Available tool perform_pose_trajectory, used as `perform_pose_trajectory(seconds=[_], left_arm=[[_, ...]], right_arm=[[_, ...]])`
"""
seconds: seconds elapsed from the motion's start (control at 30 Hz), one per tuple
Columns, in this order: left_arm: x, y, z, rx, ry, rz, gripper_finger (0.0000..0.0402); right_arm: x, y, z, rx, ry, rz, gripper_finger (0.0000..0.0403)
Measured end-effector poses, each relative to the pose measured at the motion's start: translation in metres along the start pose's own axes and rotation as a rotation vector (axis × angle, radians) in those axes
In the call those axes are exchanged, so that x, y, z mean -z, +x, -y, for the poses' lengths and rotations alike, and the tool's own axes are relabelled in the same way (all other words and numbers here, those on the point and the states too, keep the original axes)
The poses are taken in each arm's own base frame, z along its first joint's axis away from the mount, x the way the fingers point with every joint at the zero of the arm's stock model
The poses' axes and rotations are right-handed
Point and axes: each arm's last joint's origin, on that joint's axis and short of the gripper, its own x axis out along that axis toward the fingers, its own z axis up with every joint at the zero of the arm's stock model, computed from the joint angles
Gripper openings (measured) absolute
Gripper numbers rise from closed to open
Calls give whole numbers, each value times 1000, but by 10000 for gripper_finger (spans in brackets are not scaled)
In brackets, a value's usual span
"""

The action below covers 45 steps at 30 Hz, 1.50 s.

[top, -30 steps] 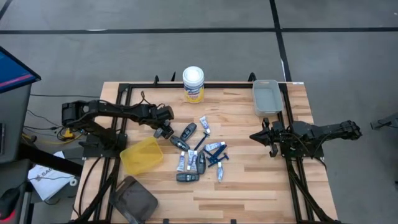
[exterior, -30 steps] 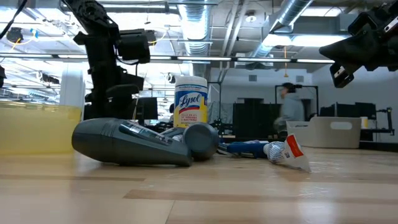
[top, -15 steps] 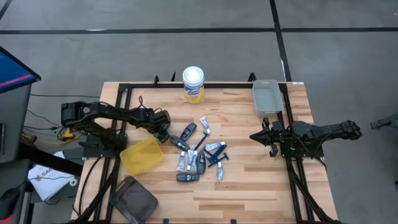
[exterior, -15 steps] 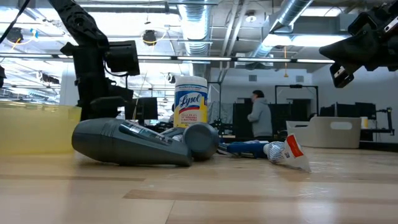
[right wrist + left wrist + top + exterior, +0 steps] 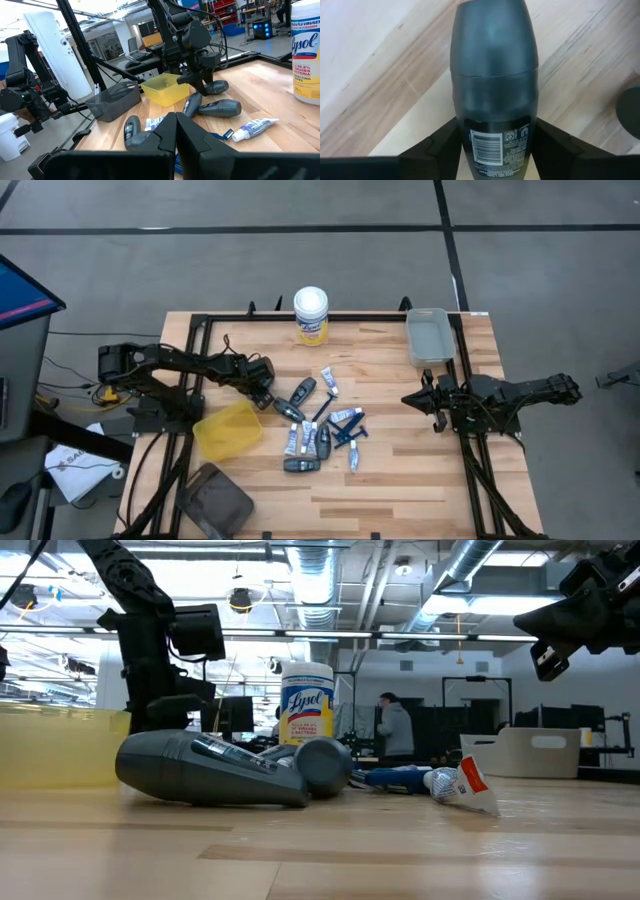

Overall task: Pick & Place Travel size toiletries
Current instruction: Put the black deodorant into the yellow bin

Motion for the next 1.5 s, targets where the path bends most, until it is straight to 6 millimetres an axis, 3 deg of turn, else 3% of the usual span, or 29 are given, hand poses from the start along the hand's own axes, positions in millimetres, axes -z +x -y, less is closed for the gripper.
perform_pose_trajectory(seconds=[0.47,0.67,0.9,1.1,1.27,1.5], left_arm=[[-18,2,-8,-3,-80,136,189],[-38,-12,-3,38,-87,196,189],[-61,-44,8,119,-57,139,189],[-64,-75,18,109,-3,53,189],[-50,-110,24,156,-15,88,189],[-14,-164,11,249,-146,158,189]], right_arm=[[0,0,0,0,0,0,0],[0,0,0,0,0,0,0],[0,0,0,0,0,0,0],[0,0,0,0,0,1,0],[0,0,0,0,0,0,0],[0,0,0,0,0,0,0]])
